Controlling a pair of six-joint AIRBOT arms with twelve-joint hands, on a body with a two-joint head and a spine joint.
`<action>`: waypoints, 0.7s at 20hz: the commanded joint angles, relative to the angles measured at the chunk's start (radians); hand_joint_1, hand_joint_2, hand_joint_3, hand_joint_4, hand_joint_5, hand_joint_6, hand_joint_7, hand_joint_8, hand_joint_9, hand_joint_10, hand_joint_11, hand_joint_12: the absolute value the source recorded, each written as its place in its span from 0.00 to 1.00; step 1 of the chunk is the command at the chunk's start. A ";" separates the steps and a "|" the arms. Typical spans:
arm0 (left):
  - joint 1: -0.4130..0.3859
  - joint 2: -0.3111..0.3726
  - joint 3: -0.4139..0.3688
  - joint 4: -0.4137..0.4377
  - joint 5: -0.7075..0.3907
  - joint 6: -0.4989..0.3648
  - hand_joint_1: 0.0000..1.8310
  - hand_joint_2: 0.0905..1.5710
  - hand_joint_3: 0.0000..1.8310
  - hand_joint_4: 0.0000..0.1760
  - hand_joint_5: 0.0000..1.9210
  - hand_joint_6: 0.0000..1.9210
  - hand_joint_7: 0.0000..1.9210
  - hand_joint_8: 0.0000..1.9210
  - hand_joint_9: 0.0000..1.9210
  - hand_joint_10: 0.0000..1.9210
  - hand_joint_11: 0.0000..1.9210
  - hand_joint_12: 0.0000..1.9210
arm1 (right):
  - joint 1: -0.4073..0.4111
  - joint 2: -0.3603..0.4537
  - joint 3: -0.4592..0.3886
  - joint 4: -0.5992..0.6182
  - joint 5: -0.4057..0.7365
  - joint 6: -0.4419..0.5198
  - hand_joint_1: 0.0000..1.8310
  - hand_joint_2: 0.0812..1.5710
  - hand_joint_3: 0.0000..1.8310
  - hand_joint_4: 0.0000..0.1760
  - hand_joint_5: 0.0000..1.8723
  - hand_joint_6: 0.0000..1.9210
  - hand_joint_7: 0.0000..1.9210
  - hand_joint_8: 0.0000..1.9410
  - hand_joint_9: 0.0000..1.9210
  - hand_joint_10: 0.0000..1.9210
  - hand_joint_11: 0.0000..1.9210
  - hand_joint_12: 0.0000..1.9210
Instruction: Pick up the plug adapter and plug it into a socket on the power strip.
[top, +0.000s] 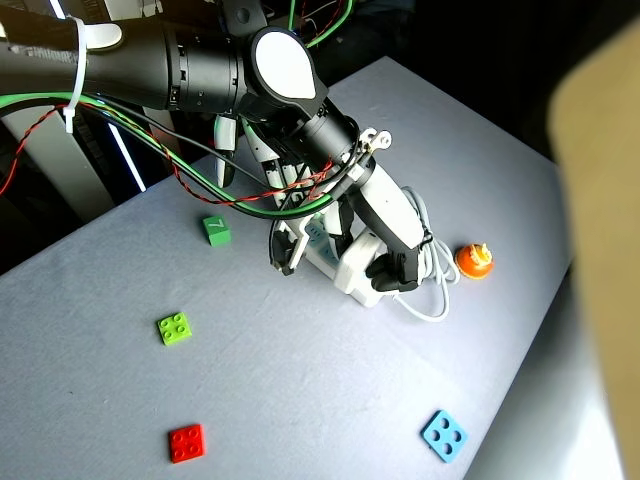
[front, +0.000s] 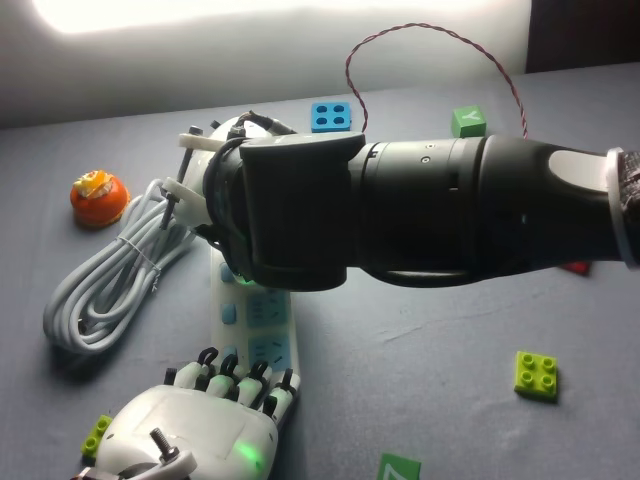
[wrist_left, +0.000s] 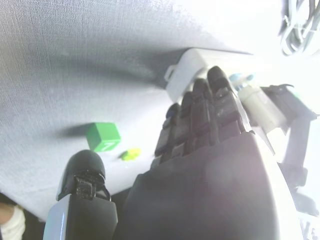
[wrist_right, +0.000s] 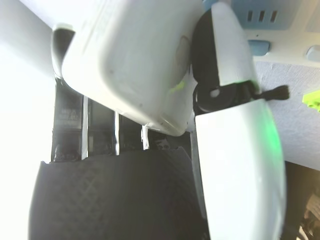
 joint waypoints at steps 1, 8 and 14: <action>0.016 0.006 -0.001 -0.063 -0.038 0.005 0.00 0.76 0.00 0.00 0.08 0.00 0.08 0.00 0.07 0.00 0.00 0.16 | 0.007 0.000 -0.008 -0.050 0.057 -0.001 0.56 0.79 0.00 0.00 0.38 0.71 0.42 0.24 0.33 0.46 0.24 0.82; 0.017 0.008 -0.002 -0.063 -0.038 0.003 0.00 0.75 0.00 0.00 0.07 0.00 0.07 0.00 0.06 0.00 0.00 0.14 | 0.009 0.026 -0.009 -0.050 0.084 0.001 0.48 0.69 0.00 0.00 0.32 0.01 0.35 0.00 0.30 0.21 0.15 0.71; 0.001 0.029 -0.008 -0.064 -0.038 0.006 0.00 0.75 0.00 0.00 0.08 0.00 0.07 0.00 0.05 0.00 0.00 0.12 | 0.043 0.172 -0.134 -0.050 0.187 -0.002 0.29 0.60 0.00 0.00 0.08 0.00 0.08 0.00 0.07 0.00 0.00 0.26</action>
